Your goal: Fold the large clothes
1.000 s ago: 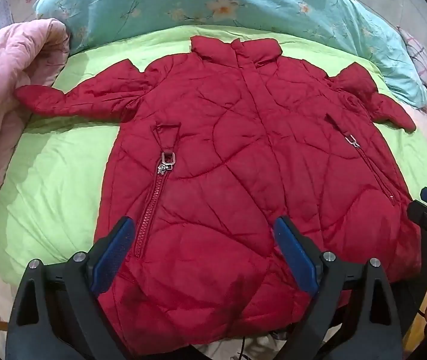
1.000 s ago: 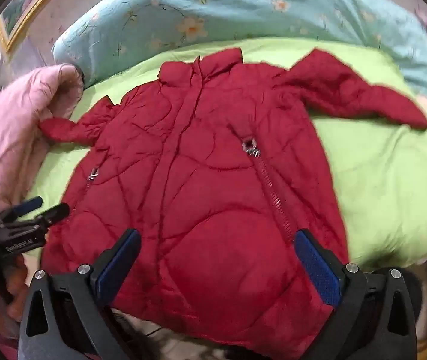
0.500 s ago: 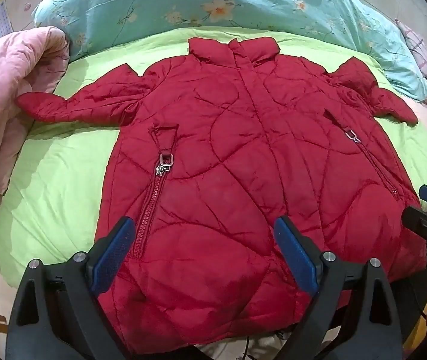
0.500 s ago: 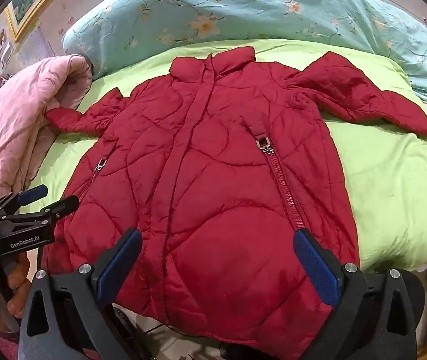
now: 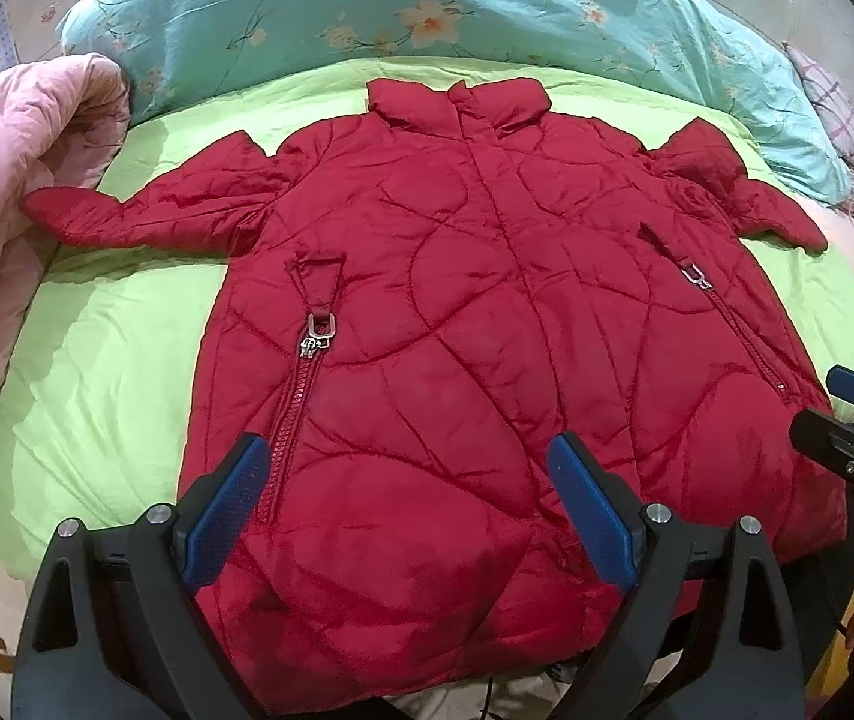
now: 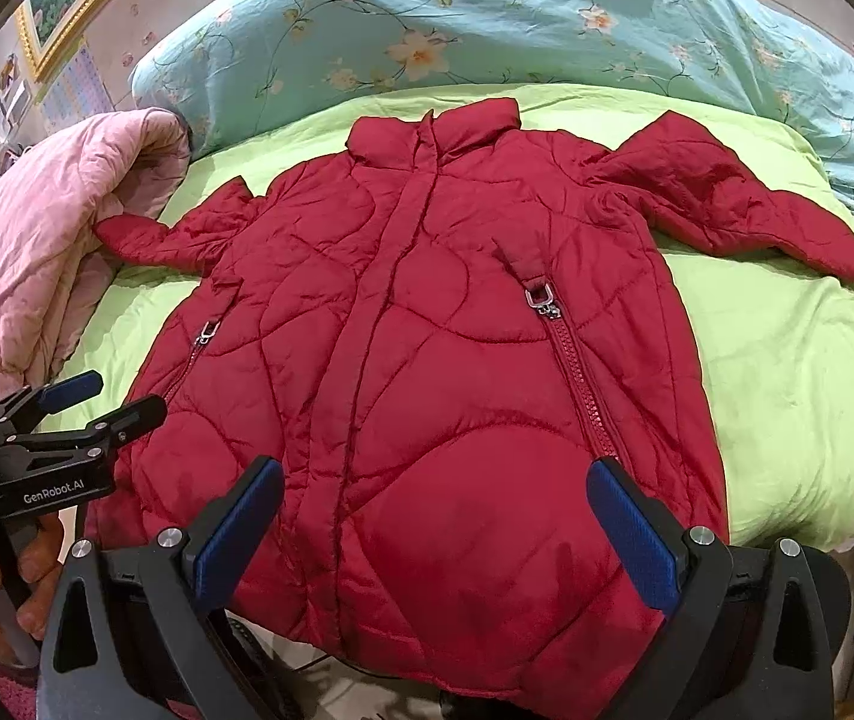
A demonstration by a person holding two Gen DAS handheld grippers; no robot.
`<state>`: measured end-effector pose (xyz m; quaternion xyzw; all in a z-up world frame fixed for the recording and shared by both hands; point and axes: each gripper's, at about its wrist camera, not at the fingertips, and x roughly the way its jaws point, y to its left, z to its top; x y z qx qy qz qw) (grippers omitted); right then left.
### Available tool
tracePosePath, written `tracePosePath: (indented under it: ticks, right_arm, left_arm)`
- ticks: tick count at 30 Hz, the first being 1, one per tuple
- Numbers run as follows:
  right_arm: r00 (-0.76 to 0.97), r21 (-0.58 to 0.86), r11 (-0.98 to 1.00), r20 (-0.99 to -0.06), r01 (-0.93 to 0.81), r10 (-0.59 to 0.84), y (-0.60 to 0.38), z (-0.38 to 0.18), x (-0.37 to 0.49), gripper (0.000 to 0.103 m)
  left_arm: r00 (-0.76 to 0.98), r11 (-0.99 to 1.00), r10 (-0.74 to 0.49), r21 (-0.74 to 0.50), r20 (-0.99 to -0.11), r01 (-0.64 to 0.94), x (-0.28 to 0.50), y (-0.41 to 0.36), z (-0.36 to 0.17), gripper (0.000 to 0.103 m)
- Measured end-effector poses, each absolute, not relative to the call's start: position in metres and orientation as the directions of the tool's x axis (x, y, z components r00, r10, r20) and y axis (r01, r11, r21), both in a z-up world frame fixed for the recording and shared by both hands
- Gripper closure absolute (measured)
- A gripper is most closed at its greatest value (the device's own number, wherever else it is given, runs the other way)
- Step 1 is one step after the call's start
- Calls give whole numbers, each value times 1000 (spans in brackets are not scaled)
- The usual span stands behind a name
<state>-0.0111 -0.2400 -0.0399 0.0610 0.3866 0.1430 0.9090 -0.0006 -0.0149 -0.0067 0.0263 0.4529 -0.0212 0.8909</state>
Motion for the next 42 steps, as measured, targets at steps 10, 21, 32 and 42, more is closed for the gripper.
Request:
tracePosePath:
  ticks: [10,21,32,42]
  right_arm:
    - [668,224,951,-677,-213,309,-238,-39,-9,2]
    - [686,209,954,-664,-214,299,-237,-31,-14,2]
    - [688,203,955,-661,-219,298,-234,-28,-15,2]
    - [688,199,955,-662,-218,295,-234,-28,-16,2]
  left_arm:
    - [588,998,-20,18,-809,58,1,-17,-6,9]
    - [601,998,-30,12,-799,65,-2,-16,-1,9]
    - [604,998,-34,9,-796,68,-3,-15,1,9]
    - [604,998,-35,8,-796,69,-3,-15,1,9]
